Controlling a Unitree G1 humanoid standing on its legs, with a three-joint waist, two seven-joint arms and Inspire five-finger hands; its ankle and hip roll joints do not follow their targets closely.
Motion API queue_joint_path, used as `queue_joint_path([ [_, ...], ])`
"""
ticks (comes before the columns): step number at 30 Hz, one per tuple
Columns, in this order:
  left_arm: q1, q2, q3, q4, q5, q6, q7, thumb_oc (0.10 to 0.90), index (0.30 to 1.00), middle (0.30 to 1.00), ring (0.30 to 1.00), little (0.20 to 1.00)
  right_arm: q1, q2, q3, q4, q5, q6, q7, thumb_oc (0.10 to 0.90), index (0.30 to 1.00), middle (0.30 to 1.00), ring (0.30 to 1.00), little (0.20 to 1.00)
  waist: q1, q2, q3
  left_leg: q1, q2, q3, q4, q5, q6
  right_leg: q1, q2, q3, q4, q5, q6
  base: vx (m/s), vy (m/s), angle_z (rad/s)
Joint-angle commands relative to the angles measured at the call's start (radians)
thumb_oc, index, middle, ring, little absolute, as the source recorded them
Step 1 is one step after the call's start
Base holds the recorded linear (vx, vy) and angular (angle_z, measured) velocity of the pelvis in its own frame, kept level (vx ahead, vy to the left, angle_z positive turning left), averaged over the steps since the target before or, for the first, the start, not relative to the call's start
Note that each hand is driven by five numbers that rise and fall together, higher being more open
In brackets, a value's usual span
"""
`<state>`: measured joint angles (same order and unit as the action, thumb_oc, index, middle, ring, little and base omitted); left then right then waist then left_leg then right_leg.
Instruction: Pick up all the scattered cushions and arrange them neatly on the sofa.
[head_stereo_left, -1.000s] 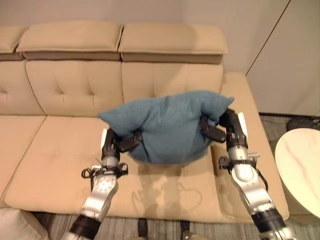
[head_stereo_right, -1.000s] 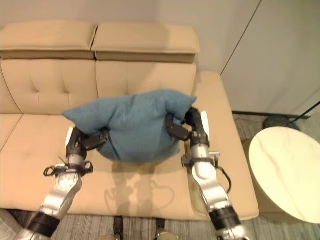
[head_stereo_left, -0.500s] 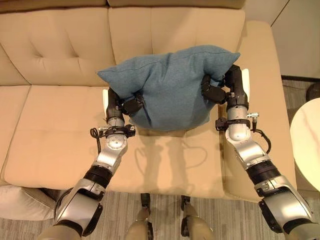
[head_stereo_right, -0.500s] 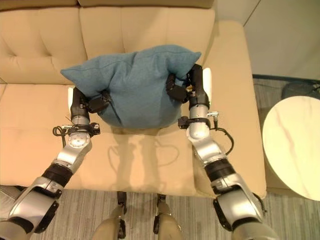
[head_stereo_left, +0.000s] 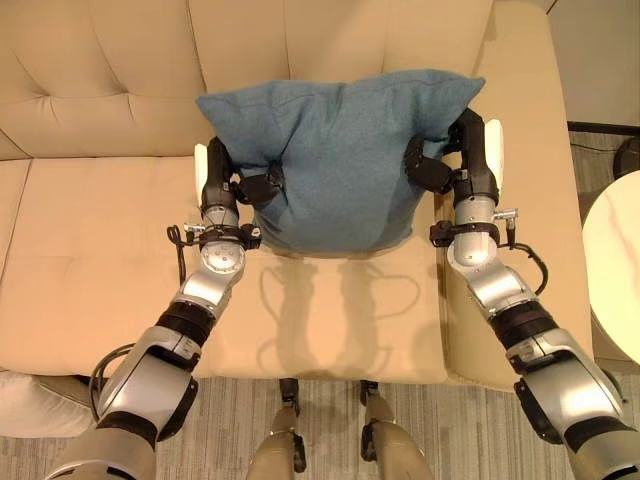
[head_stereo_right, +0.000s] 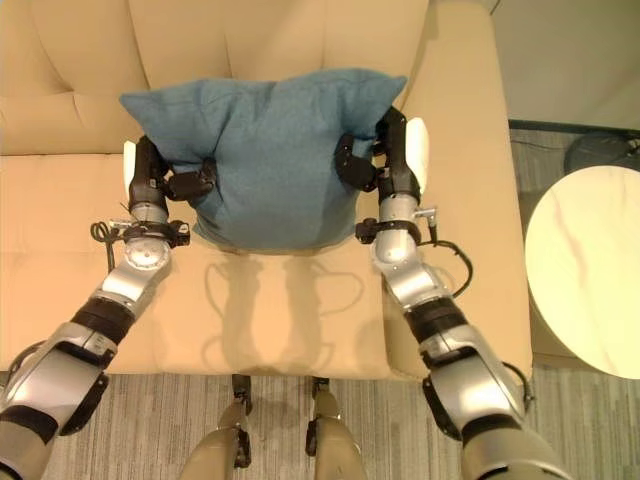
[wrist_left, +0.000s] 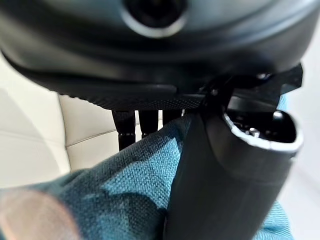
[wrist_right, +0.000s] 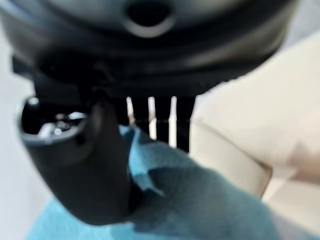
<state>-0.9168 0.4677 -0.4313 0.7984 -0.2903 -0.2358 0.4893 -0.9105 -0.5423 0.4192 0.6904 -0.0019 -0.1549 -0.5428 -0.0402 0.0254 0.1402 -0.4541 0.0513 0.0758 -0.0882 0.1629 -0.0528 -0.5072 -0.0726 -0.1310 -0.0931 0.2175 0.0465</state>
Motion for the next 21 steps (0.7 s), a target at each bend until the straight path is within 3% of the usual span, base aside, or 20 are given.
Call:
queue_joint_path([
  [1,-0.172,0.05,0.002,0.081,0.011,-0.091,0.043,0.8,0.9,0.9,0.9,0.9,-0.194,-0.032,-0.002,0.065,-0.035,-0.015,-0.08,0.8,0.9,0.9,0.9,0.9,0.009,-0.037,-0.064,0.005,-0.048,-0.008,0.001,-0.07,-0.043,0.05,-0.018,0.008,0.006,-0.094,0.105,0.0,0.0,0.0],
  [4,-0.177,0.083,0.035,0.145,-0.04,-0.082,0.029,0.8,0.9,0.9,0.9,0.9,-0.246,-0.083,-0.004,0.185,0.003,0.019,-0.085,0.8,0.9,0.9,0.9,0.9,0.011,-0.042,-0.079,0.006,-0.049,-0.012,0.001,-0.071,-0.046,0.052,-0.018,0.005,0.006,-0.094,0.105,0.01,-0.007,0.01],
  [12,-0.146,0.162,0.071,0.168,-0.079,-0.084,-0.008,0.8,0.9,0.9,0.9,0.9,-0.237,-0.172,-0.025,0.284,0.089,0.031,-0.048,0.8,0.9,0.9,0.9,0.9,0.014,-0.05,-0.095,0.01,-0.048,-0.014,0.001,-0.073,-0.049,0.059,-0.016,-0.002,0.006,-0.095,0.107,0.01,-0.009,0.03],
  [16,-0.017,0.186,0.136,0.056,-0.067,-0.096,-0.024,0.8,0.9,0.9,0.9,0.9,-0.089,-0.206,-0.128,0.196,0.141,-0.005,-0.019,0.8,0.9,0.9,0.9,0.9,0.013,-0.054,-0.11,0.017,-0.045,-0.014,0.001,-0.079,-0.05,0.066,-0.017,-0.005,0.006,-0.101,0.106,0.01,-0.014,0.06],
  [21,0.255,0.087,0.25,-0.184,-0.032,-0.113,-0.039,0.8,0.9,0.9,0.9,0.9,0.23,-0.134,-0.278,-0.083,0.085,-0.038,0.025,0.8,0.9,0.9,0.9,0.9,0.01,-0.059,-0.124,0.043,-0.039,-0.014,0.001,-0.084,-0.046,0.091,-0.019,-0.006,0.006,-0.108,0.101,0.01,-0.003,0.0],
])
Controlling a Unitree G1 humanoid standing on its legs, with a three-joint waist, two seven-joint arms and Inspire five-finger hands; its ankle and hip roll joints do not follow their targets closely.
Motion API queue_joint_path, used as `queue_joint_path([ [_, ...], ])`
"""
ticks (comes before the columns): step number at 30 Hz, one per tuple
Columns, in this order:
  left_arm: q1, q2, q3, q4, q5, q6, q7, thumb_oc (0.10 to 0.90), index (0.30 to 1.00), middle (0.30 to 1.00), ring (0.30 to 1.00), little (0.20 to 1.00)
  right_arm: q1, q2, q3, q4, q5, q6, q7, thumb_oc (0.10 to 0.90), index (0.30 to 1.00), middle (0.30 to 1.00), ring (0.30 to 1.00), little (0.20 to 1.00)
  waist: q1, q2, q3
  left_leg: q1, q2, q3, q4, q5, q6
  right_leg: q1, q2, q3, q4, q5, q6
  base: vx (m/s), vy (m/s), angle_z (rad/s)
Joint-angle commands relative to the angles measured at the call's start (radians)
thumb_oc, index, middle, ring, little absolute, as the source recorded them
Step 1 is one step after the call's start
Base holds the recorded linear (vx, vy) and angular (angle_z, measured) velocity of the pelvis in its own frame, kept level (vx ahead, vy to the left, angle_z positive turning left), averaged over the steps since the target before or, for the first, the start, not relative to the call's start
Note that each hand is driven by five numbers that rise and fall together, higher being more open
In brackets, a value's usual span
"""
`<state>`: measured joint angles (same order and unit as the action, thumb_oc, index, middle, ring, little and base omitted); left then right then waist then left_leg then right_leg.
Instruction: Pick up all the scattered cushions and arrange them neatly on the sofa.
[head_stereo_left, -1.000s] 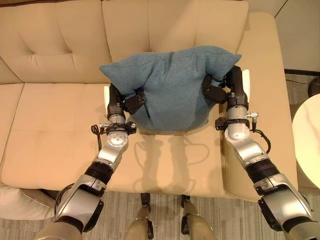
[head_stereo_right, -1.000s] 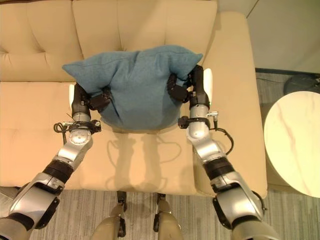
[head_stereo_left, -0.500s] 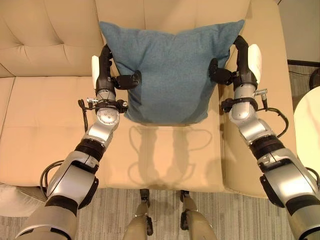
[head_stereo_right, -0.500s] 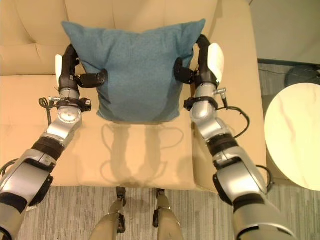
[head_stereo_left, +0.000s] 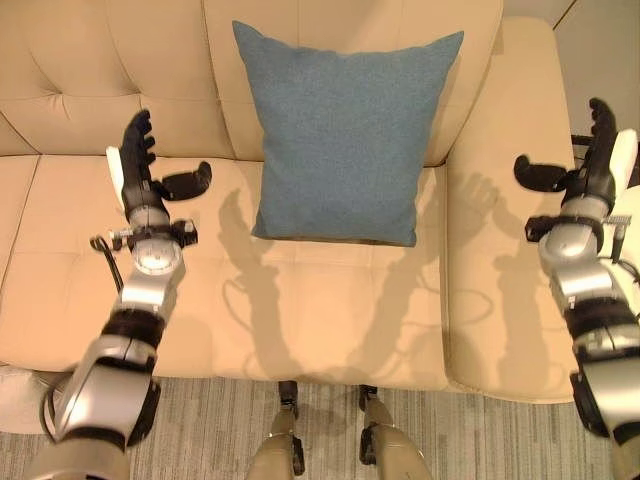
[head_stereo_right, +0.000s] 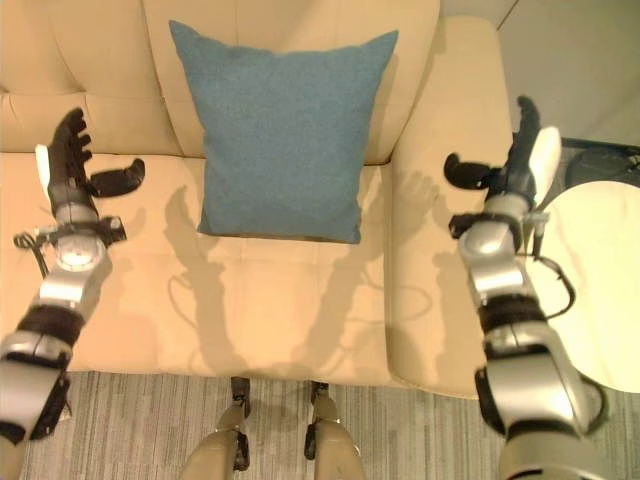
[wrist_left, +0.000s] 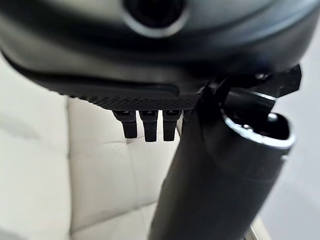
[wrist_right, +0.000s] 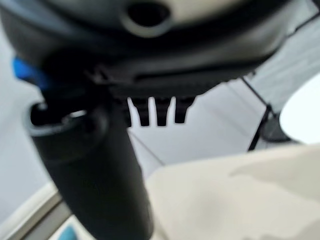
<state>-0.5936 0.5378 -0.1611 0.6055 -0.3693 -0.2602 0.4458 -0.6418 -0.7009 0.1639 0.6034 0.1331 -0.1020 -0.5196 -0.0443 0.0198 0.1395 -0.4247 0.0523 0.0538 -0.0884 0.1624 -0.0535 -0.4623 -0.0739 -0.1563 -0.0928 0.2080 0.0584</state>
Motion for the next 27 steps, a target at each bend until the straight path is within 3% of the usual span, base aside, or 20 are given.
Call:
queue_joint_path([
  [1,-0.014,-0.006,-0.006,-0.031,0.056,-0.087,0.0,0.8,0.9,0.9,0.9,0.9,0.024,0.047,-0.048,-0.042,-0.061,-0.095,0.007,0.8,0.9,0.9,0.9,0.9,0.016,-0.055,-0.125,0.025,-0.039,0.009,0.001,-0.086,-0.045,0.059,-0.018,0.017,0.006,-0.102,0.088,0.04,-0.012,-0.01],
  [9,0.416,-0.137,0.118,-0.192,0.125,-0.052,-0.096,0.8,0.9,0.9,0.9,0.9,0.43,0.223,-0.194,-0.22,-0.103,-0.129,0.115,0.8,0.9,0.9,0.9,0.9,0.028,-0.059,-0.107,0.157,-0.03,0.022,0.001,-0.116,-0.034,0.195,-0.018,0.007,0.006,-0.139,0.086,0.05,-0.009,-0.02],
  [14,0.575,-0.168,0.151,-0.192,0.136,-0.03,-0.156,0.8,0.9,0.9,0.9,0.9,0.552,0.254,-0.193,-0.197,-0.14,-0.115,0.179,0.8,0.9,0.9,0.9,0.9,0.034,-0.056,-0.098,0.23,-0.025,0.025,0.001,-0.126,-0.028,0.268,-0.016,-0.001,0.006,-0.157,0.086,0.03,-0.004,-0.04],
  [19,0.697,-0.166,0.16,-0.046,0.181,0.013,-0.224,0.8,0.9,0.9,0.9,0.9,0.659,0.282,-0.173,-0.059,-0.144,-0.096,0.253,0.8,0.9,0.9,0.9,0.9,0.04,-0.057,-0.106,0.317,-0.021,0.032,0.001,-0.14,-0.021,0.356,-0.014,-0.012,0.006,-0.171,0.085,0.0,0.004,-0.01],
  [27,0.716,-0.188,0.141,0.251,0.252,0.055,-0.26,0.8,0.9,0.9,0.9,0.9,0.686,0.305,-0.108,0.147,-0.174,-0.079,0.298,0.8,0.9,0.9,0.9,0.9,0.048,-0.067,-0.12,0.397,-0.025,0.041,0.001,-0.166,-0.013,0.435,-0.014,-0.011,0.006,-0.186,0.088,0.01,0.023,-0.02],
])
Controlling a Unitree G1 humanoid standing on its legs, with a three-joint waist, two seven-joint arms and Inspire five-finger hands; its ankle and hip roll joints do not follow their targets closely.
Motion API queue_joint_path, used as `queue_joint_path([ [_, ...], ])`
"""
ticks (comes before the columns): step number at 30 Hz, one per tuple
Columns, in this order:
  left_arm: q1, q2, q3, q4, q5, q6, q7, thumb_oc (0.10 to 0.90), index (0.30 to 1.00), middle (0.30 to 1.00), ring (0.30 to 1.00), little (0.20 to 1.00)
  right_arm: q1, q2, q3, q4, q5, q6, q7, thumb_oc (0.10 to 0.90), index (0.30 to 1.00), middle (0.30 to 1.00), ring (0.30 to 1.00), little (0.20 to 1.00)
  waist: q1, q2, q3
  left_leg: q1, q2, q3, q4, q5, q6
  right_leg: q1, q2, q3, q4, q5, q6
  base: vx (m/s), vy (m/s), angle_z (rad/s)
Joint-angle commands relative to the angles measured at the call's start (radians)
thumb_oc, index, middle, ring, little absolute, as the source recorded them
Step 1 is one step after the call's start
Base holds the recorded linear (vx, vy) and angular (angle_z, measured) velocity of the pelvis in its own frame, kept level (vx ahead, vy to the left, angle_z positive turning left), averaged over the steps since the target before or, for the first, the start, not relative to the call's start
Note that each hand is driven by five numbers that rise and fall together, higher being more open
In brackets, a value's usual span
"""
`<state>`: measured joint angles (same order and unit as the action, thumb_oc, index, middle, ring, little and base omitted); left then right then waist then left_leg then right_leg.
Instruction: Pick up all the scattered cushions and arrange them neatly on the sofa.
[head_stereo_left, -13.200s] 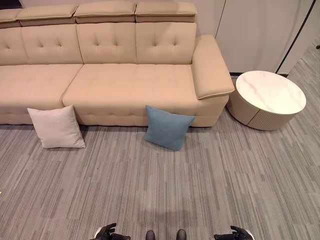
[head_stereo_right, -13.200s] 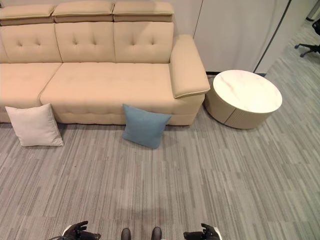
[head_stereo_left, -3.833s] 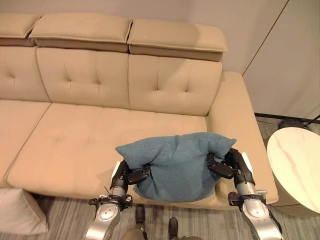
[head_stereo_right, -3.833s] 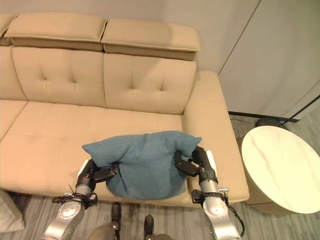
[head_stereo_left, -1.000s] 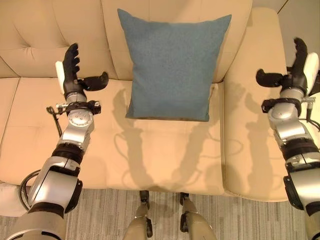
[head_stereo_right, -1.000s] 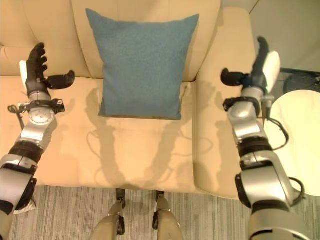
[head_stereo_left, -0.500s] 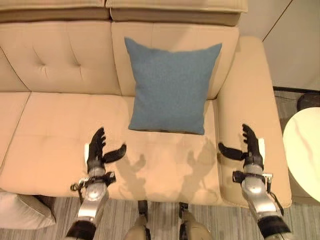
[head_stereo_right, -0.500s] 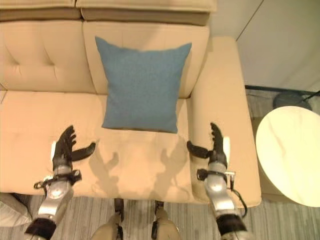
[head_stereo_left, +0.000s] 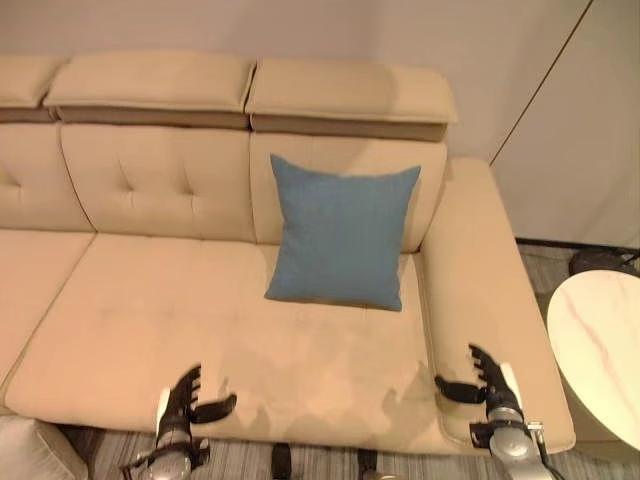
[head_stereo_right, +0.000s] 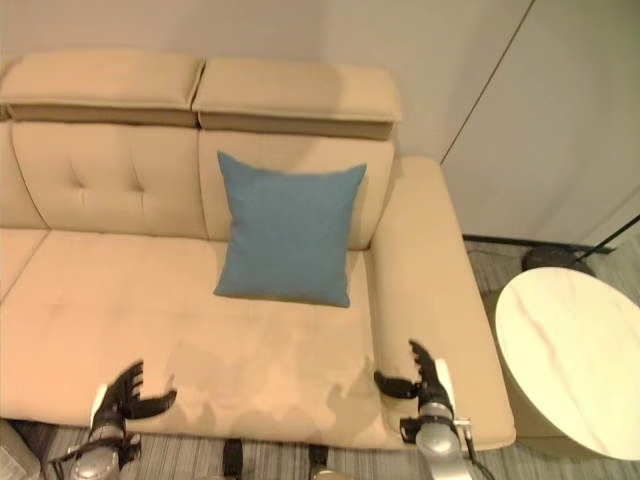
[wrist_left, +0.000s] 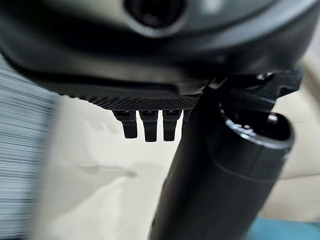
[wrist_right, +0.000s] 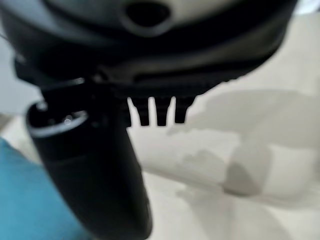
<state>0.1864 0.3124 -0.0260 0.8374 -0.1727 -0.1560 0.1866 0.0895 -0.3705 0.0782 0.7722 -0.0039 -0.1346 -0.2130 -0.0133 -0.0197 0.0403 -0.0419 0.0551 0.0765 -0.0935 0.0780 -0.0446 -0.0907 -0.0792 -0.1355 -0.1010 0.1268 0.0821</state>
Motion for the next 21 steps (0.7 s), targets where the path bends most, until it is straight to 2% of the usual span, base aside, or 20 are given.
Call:
queue_joint_path([
  [1,-0.074,0.027,0.001,0.109,0.069,-0.038,-0.004,0.8,0.9,0.9,0.9,0.9,-0.052,-0.018,-0.003,0.055,-0.042,-0.039,-0.003,0.8,0.9,0.9,0.9,0.9,0.019,-0.03,-0.024,0.031,-0.029,0.02,0.006,-0.089,-0.019,0.078,-0.011,-0.03,0.014,-0.109,0.065,0.02,0.04,-0.03],
  [8,-0.095,0.011,-0.014,0.299,0.125,-0.02,-0.01,0.8,0.9,0.9,0.9,0.9,-0.061,0.014,0.019,0.211,-0.033,-0.025,-0.001,0.8,0.9,0.9,0.9,0.9,0.02,-0.033,-0.031,0.067,-0.038,0.02,0.006,-0.106,-0.013,0.113,-0.02,-0.029,0.014,-0.111,0.069,0.02,0.06,0.0],
  [14,-0.108,0.014,-0.02,0.315,0.129,-0.016,-0.01,0.8,0.9,0.9,0.9,0.9,-0.069,0.031,0.012,0.259,-0.01,-0.015,-0.007,0.8,0.9,0.9,0.9,0.9,0.026,-0.039,-0.012,0.062,-0.053,0.012,0.006,-0.11,0.002,0.103,-0.034,-0.027,0.034,-0.1,0.075,-0.04,0.083,0.0],
  [16,-0.112,0.021,-0.016,0.309,0.114,-0.015,-0.002,0.8,0.9,0.9,0.9,0.9,-0.081,0.038,0.019,0.26,-0.007,-0.007,-0.011,0.8,0.9,0.9,0.9,0.9,0.032,-0.037,0.031,0.062,-0.054,0.011,0.006,-0.106,0.022,0.036,-0.041,-0.008,0.16,-0.111,0.08,-0.18,0.076,-0.05],
  [17,-0.112,0.021,-0.016,0.309,0.114,-0.015,-0.002,0.8,0.9,0.9,0.9,0.9,-0.081,0.038,0.019,0.26,-0.007,-0.007,-0.011,0.8,0.9,0.9,0.9,0.9,0.033,-0.037,0.032,0.062,-0.054,0.012,0.006,-0.106,0.022,0.034,-0.041,-0.007,0.163,-0.112,0.08,-0.16,0.033,-0.19],
  [21,-0.154,0.041,-0.036,0.281,0.102,-0.015,0.011,0.8,0.9,0.9,0.9,0.9,-0.1,0.049,0.03,0.283,0.009,-0.006,-0.014,0.8,0.9,0.9,0.9,0.9,0.03,-0.036,0.067,0.011,-0.049,-0.018,0.046,-0.079,0.04,0.005,0.016,0.084,0.333,-0.181,0.067,-0.2,0.0,-0.06],
])
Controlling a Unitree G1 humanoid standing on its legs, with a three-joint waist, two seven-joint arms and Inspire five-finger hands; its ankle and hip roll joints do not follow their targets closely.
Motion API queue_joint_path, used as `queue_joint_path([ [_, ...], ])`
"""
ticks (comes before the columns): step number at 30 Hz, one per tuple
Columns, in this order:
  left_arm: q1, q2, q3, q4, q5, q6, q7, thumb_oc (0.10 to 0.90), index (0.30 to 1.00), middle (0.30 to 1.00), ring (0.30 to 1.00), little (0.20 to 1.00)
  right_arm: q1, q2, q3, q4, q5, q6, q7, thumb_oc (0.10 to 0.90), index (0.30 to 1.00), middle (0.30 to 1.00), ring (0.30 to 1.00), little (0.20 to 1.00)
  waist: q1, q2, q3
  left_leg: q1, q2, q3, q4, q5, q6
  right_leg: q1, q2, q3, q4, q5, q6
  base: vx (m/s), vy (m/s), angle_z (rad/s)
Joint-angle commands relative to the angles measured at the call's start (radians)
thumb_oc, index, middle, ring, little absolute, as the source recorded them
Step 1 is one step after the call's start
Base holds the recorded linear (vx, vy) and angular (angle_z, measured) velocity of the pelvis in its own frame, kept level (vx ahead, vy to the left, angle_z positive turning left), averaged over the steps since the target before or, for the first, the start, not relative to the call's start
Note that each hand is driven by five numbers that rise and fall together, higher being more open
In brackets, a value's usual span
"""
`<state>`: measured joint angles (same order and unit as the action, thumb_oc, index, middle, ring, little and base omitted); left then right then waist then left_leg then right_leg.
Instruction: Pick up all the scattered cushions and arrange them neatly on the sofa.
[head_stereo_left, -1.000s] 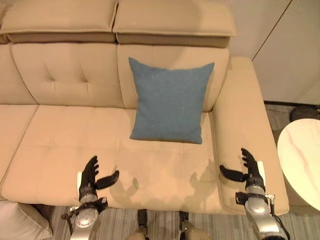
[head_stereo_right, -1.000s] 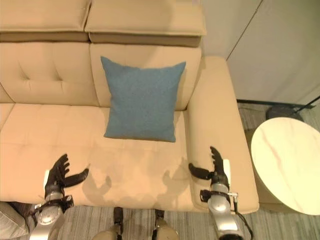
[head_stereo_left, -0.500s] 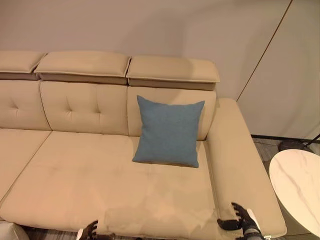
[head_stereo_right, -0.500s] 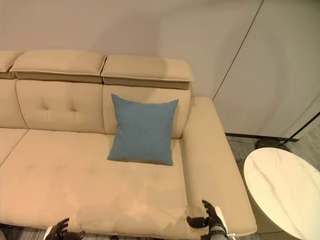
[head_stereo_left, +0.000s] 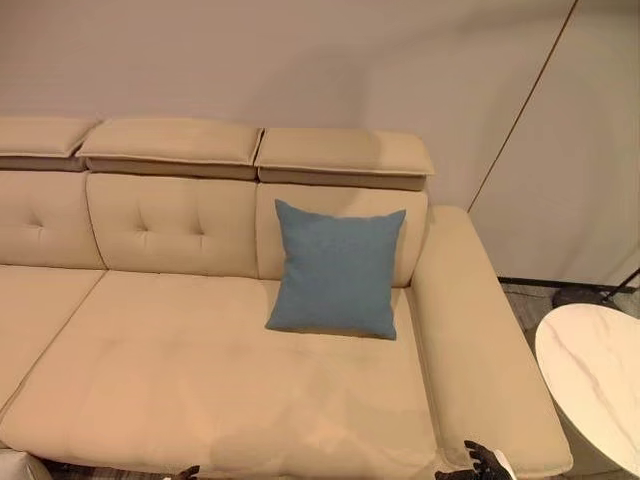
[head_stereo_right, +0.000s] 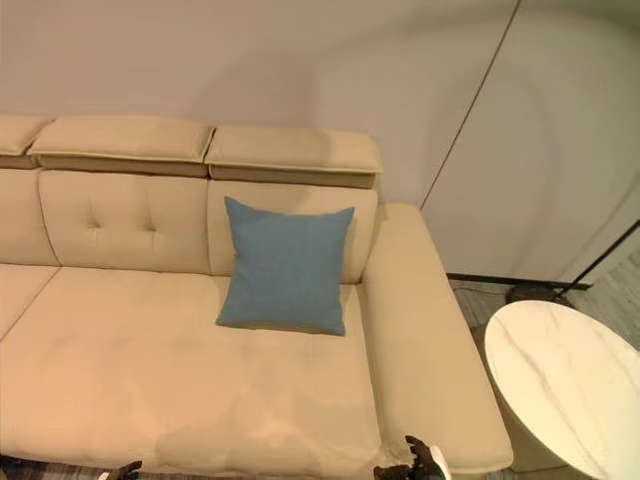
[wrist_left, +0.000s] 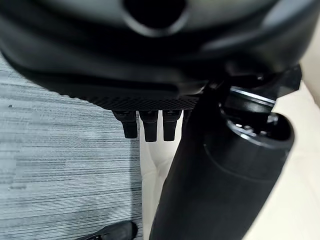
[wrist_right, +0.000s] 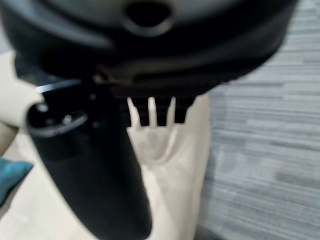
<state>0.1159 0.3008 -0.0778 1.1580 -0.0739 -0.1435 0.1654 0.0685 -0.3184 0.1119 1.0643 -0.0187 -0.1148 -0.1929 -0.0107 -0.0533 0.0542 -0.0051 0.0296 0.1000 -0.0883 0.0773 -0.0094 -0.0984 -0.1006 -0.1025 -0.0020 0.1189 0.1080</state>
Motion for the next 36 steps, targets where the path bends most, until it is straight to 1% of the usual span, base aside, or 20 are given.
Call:
queue_joint_path([
  [1,-0.088,0.055,0.014,-0.047,0.0,-0.027,0.035,0.8,0.9,0.9,0.9,0.9,-0.08,-0.002,-0.002,-0.004,0.029,-0.025,-0.035,0.8,0.9,0.9,0.9,0.9,0.029,-0.001,0.047,-0.042,-0.022,-0.048,0.043,-0.073,0.007,0.016,0.045,0.061,0.268,-0.183,0.037,-0.14,-0.022,0.36],
  [3,-0.091,0.053,0.017,-0.053,-0.008,-0.026,0.039,0.8,0.9,0.9,0.9,0.9,-0.079,0.005,-0.003,-0.007,0.035,-0.027,-0.035,0.8,0.9,0.9,0.9,0.9,0.04,-0.006,0.034,-0.07,-0.023,-0.055,0.039,-0.058,0.003,0.04,0.046,0.07,0.296,-0.183,0.036,-0.19,-0.098,0.53],
  [5,-0.091,0.051,0.014,-0.058,-0.013,-0.028,0.044,0.8,0.9,0.9,0.9,0.9,-0.08,0.008,0.002,-0.011,0.034,-0.026,-0.038,0.8,0.9,0.9,0.9,0.9,0.049,-0.013,0.028,-0.076,-0.026,-0.059,0.036,-0.054,0.0,0.069,0.041,0.066,0.254,-0.199,0.029,-0.16,-0.141,0.17],
  [7,-0.092,0.04,0.014,-0.054,-0.026,-0.027,0.051,0.8,0.9,0.9,0.9,0.9,-0.099,0.002,0.018,-0.018,0.03,-0.022,-0.042,0.8,0.9,0.9,0.9,0.9,0.074,-0.029,0.011,-0.126,-0.019,-0.053,0.043,-0.022,-0.021,0.136,0.049,0.054,0.12,-0.237,0.008,-0.17,-0.187,0.05],
  [8,-0.092,0.04,0.014,-0.054,-0.026,-0.027,0.051,0.8,0.9,0.9,0.9,0.9,-0.099,0.002,0.018,-0.018,0.03,-0.022,-0.042,0.8,0.9,0.9,0.9,0.9,0.073,-0.029,0.011,-0.127,-0.019,-0.054,0.043,-0.022,-0.021,0.137,0.049,0.053,0.118,-0.236,0.008,-0.15,-0.139,0.01],
  [9,-0.095,0.037,0.011,-0.05,-0.028,-0.028,0.053,0.8,0.9,0.9,0.9,0.9,-0.106,-0.002,0.025,-0.023,0.031,-0.022,-0.045,0.8,0.9,0.9,0.9,0.9,0.08,-0.031,0.013,-0.153,-0.009,-0.054,0.05,-0.002,-0.032,0.145,0.058,0.054,0.081,-0.249,-0.003,-0.27,-0.209,-0.1],
  [10,-0.112,0.027,0.005,-0.044,-0.044,-0.024,0.058,0.8,0.9,0.9,0.9,0.9,-0.125,-0.013,0.034,-0.03,0.037,-0.026,-0.054,0.8,0.9,0.9,0.9,0.9,0.085,-0.023,0.029,-0.204,0.012,-0.076,0.047,0.057,-0.065,0.138,0.089,0.057,0.037,-0.25,-0.022,-0.38,-0.281,0.18],
  [13,-0.129,0.011,-0.005,-0.033,-0.055,-0.024,0.065,0.8,0.9,0.9,0.9,0.9,-0.133,-0.028,0.038,-0.035,0.039,-0.024,-0.06,0.8,0.9,0.9,0.9,0.9,0.085,-0.012,0.068,-0.256,0.026,-0.081,0.037,0.099,-0.092,0.124,0.108,0.019,0.015,-0.238,-0.033,-0.3,-0.173,0.53],
  [16,-0.132,-0.001,-0.008,-0.022,-0.053,-0.022,0.065,0.8,0.9,0.9,0.9,0.9,-0.127,-0.035,0.034,-0.032,0.042,-0.019,-0.062,0.8,0.9,0.9,0.9,0.9,0.068,-0.02,0.083,-0.271,0.027,-0.042,0.086,0.058,-0.074,0.098,0.094,-0.023,0.017,-0.217,-0.037,-0.25,-0.093,1.06],
  [19,-0.103,-0.019,-0.007,-0.008,-0.036,-0.014,0.052,0.8,0.9,0.9,0.9,0.9,-0.09,-0.023,0.017,0.002,0.047,-0.021,-0.053,0.8,0.9,0.9,0.9,0.9,0.028,-0.059,0.073,-0.2,0.007,0.01,0.295,-0.131,-0.046,0.066,0.032,-0.126,-0.009,-0.166,-0.041,-0.3,-0.081,0.98],
  [20,-0.104,-0.02,-0.007,-0.009,-0.034,-0.014,0.05,0.8,0.9,0.9,0.9,0.9,-0.087,-0.019,0.014,0.005,0.05,-0.023,-0.052,0.8,0.9,0.9,0.9,0.9,0.02,-0.064,0.068,-0.184,0.005,0.024,0.316,-0.152,-0.042,0.062,0.024,-0.143,-0.015,-0.159,-0.04,-0.14,-0.019,1.29],
  [21,-0.108,-0.023,-0.013,-0.013,-0.03,-0.015,0.049,0.8,0.9,0.9,0.9,0.9,-0.083,-0.015,0.007,0.004,0.06,-0.025,-0.049,0.8,0.9,0.9,0.9,0.9,0.009,-0.066,0.067,-0.134,0.022,0.078,0.337,-0.185,-0.042,0.064,0.011,-0.183,-0.025,-0.145,-0.036,-0.1,0.027,1.24],
  [22,-0.108,-0.024,-0.015,-0.017,-0.029,-0.015,0.045,0.8,0.9,0.9,0.9,0.9,-0.081,-0.013,0.005,0.005,0.063,-0.025,-0.047,0.8,0.9,0.9,0.9,0.9,0.004,-0.063,0.063,-0.109,0.03,0.101,0.32,-0.197,-0.044,0.065,0.006,-0.204,-0.031,-0.14,-0.033,-0.08,0.107,1.3],
  [23,-0.106,-0.029,-0.027,-0.028,-0.02,-0.015,0.041,0.8,0.9,0.9,0.9,0.9,-0.075,-0.008,0.001,0.012,0.06,-0.022,-0.046,0.8,0.9,0.9,0.9,0.9,-0.009,-0.044,0.05,-0.043,0.029,0.142,0.231,-0.188,-0.049,0.067,0.004,-0.253,-0.039,-0.131,-0.021,-0.04,0.137,1.78],
  [24,-0.105,-0.031,-0.028,-0.026,-0.015,-0.013,0.037,0.8,0.9,0.9,0.9,0.9,-0.08,-0.006,0.004,0.017,0.056,-0.021,-0.047,0.8,0.9,0.9,0.9,0.9,-0.01,-0.038,0.044,-0.025,0.025,0.144,0.177,-0.179,-0.053,0.069,0.005,-0.264,-0.04,-0.128,-0.015,-0.03,0.208,1.81],
  [26,-0.105,-0.03,-0.028,-0.017,-0.011,-0.011,0.039,0.8,0.9,0.9,0.9,0.9,-0.101,0.006,0.021,0.029,0.045,-0.017,-0.051,0.8,0.9,0.9,0.9,0.9,0.003,-0.042,0.048,-0.01,0.005,0.092,0.112,-0.164,-0.05,0.062,0.003,-0.266,-0.018,-0.119,-0.008,-0.07,0.183,1.06],
  [31,-0.091,-0.009,0.0,0.004,-0.015,-0.002,0.037,0.8,0.9,0.9,0.9,0.9,-0.127,0.02,0.051,0.01,0.018,-0.008,-0.047,0.8,0.9,0.9,0.9,0.9,0.032,-0.046,0.066,-0.002,-0.018,0.045,0.075,-0.151,-0.022,0.015,-0.024,-0.249,0.108,-0.142,0.0,-0.07,0.1,0.06],
  [32,-0.097,0.0,0.003,0.011,-0.019,-0.002,0.038,0.8,0.9,0.9,0.9,0.9,-0.135,0.023,0.055,-0.001,0.016,-0.007,-0.047,0.8,0.9,0.9,0.9,0.9,0.03,-0.047,0.074,-0.013,-0.019,0.024,0.079,-0.145,-0.016,-0.009,-0.027,-0.215,0.141,-0.142,0.007,-0.08,0.018,0.26],
  [35,-0.107,0.015,0.001,0.006,-0.023,-0.008,0.047,0.8,0.9,0.9,0.9,0.9,-0.131,0.025,0.053,-0.033,0.02,-0.008,-0.048,0.8,0.9,0.9,0.9,0.9,0.009,-0.042,0.08,-0.022,-0.033,-0.046,0.069,-0.136,-0.004,-0.043,0.022,-0.003,0.185,-0.155,0.03,-0.04,0.006,0.6],
  [36,-0.116,0.023,-0.007,0.006,-0.02,-0.011,0.051,0.8,0.9,0.9,0.9,0.9,-0.122,0.025,0.052,-0.037,0.031,-0.01,-0.045,0.8,0.9,0.9,0.9,0.9,-0.001,-0.044,0.07,-0.037,-0.044,-0.094,0.069,-0.127,-0.004,-0.03,0.047,0.098,0.17,-0.166,0.026,0.03,-0.044,0.61],
])
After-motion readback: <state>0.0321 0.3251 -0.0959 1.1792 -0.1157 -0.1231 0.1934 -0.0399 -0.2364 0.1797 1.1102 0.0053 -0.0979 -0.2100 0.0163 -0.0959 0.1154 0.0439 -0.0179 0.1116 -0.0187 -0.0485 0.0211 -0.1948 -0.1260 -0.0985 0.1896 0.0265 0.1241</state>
